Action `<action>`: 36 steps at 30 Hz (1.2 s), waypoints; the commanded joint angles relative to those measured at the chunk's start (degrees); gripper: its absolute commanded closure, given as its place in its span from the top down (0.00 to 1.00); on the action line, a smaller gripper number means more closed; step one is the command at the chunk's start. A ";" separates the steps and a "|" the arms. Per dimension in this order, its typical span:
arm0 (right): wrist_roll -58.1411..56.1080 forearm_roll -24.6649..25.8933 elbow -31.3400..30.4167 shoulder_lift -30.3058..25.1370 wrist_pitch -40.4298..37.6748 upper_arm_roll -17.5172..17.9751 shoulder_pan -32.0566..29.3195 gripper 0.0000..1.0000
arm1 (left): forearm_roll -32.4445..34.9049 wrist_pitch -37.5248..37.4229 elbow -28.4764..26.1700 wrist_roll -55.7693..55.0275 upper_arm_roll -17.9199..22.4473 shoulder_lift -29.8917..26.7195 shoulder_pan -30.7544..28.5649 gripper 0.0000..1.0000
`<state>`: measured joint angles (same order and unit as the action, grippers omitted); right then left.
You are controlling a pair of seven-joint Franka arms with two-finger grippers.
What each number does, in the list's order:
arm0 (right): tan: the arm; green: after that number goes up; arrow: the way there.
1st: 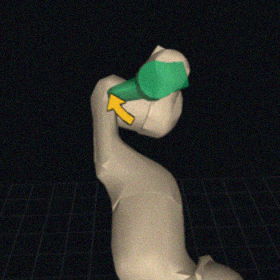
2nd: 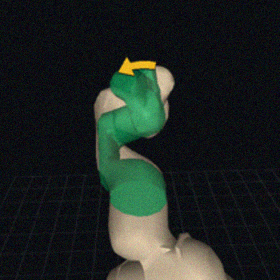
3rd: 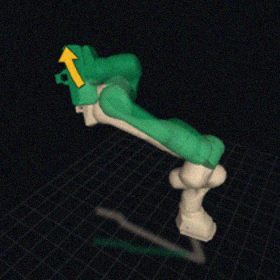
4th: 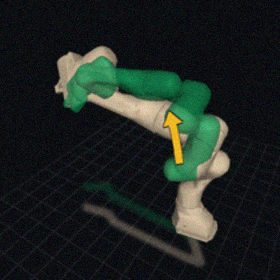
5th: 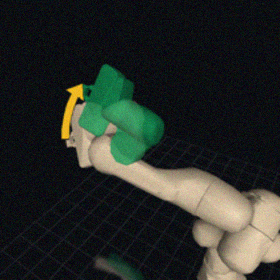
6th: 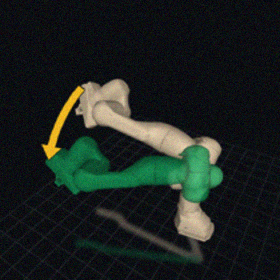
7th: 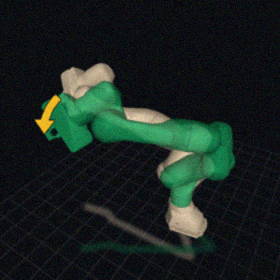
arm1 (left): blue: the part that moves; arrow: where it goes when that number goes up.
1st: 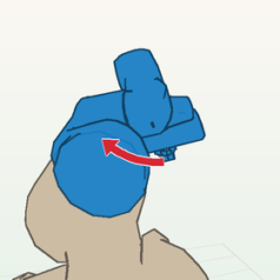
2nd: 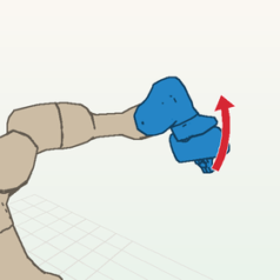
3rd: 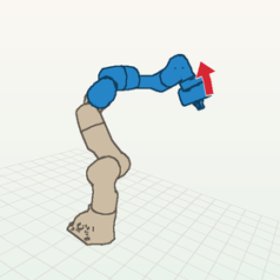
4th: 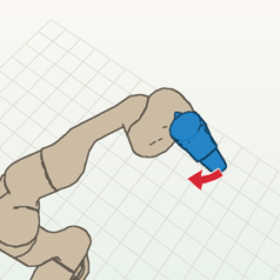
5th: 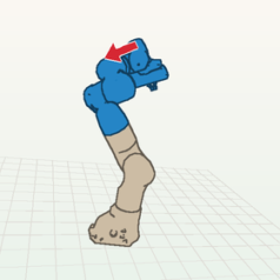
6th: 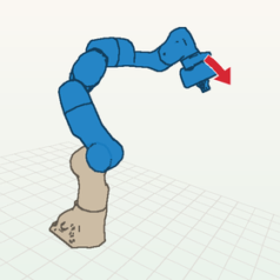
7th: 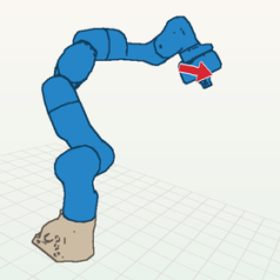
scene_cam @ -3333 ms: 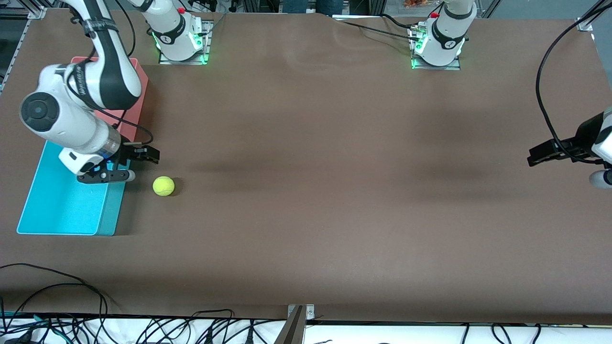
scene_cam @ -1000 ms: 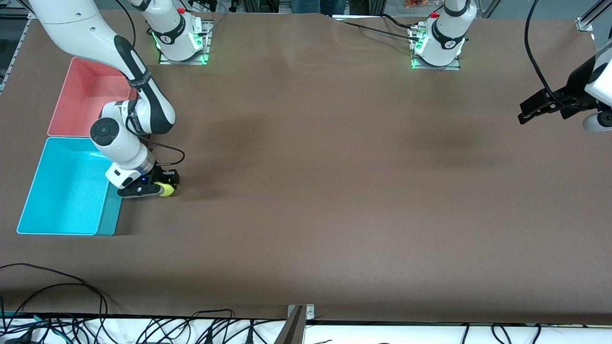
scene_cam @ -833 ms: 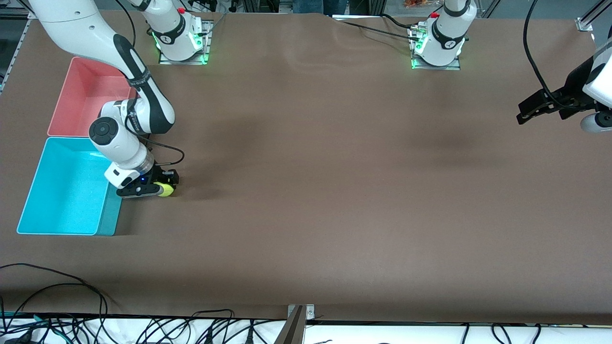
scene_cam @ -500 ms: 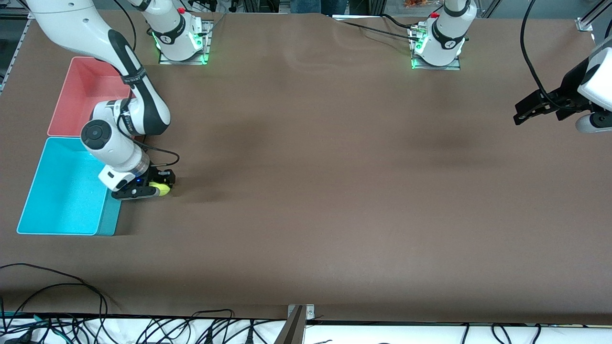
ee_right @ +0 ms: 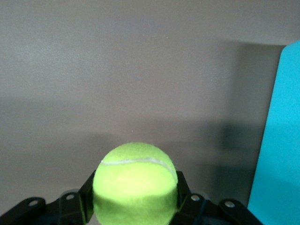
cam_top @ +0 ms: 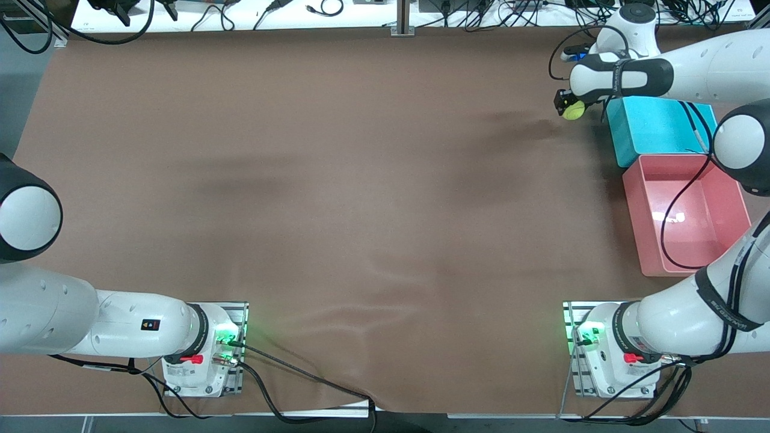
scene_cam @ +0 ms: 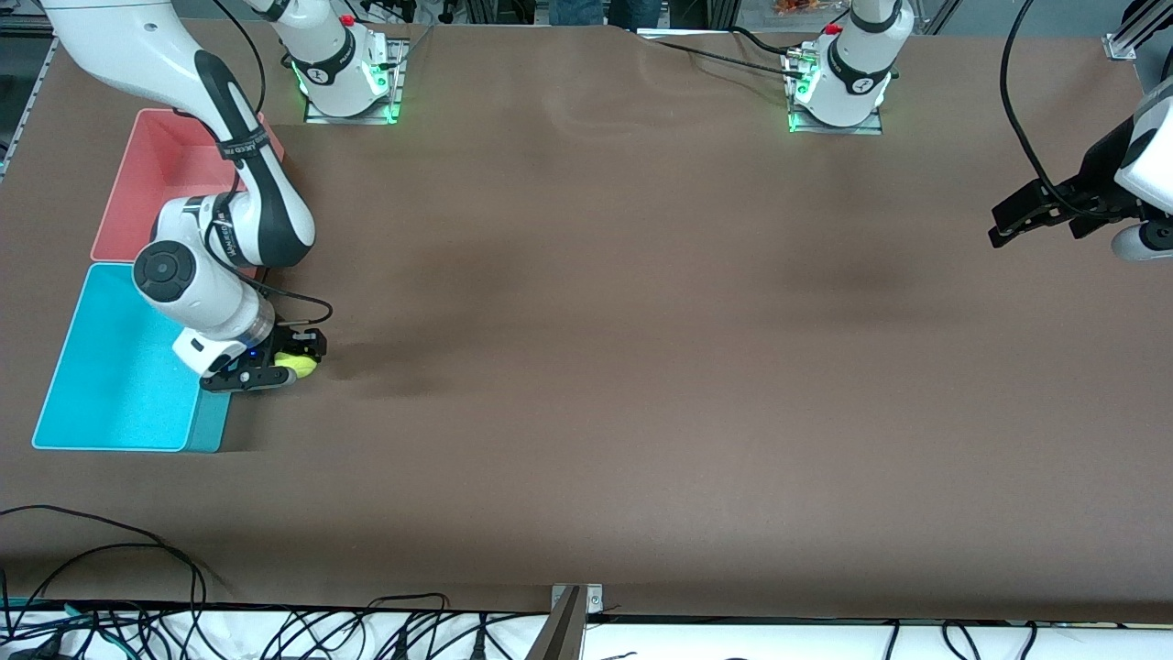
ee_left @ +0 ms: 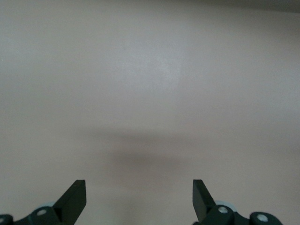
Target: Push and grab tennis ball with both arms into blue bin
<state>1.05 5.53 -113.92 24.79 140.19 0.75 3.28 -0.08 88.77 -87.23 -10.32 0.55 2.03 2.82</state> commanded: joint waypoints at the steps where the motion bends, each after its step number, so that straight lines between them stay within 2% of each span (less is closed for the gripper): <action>1: -0.43 1.15 3.62 -0.44 -5.62 0.21 0.06 0.33 | -0.98 1.06 -1.36 1.01 -0.72 -1.24 -0.98 1.00; 10: -0.17 1.06 9.33 -0.09 -14.23 0.21 0.50 0.33 | -0.80 1.15 -0.92 1.01 -0.28 -1.15 -1.07 1.00; 25: -2.10 1.15 13.11 -0.27 -18.80 0.21 0.24 0.33 | -0.63 1.06 -0.83 1.01 -0.11 -1.33 -1.86 1.00; 27: -2.63 1.15 13.99 -0.35 -20.21 0.04 0.06 0.33 | -0.63 1.06 -0.83 1.01 -0.02 -1.33 -1.86 1.00; 28: -5.24 1.07 16.86 -0.44 -24.22 -0.40 -0.20 0.33 | -0.71 1.06 -0.75 1.01 0.07 -1.33 -2.47 1.00; 36: -8.86 0.71 18.74 -0.97 -28.73 -2.68 -0.29 0.33 | -0.89 1.06 -0.13 1.01 -0.02 -1.24 -3.18 1.00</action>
<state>-3.75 5.70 -98.38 24.53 116.98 -0.37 3.58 -0.08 89.51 -87.19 -10.33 0.66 1.78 0.81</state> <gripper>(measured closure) 0.339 0.000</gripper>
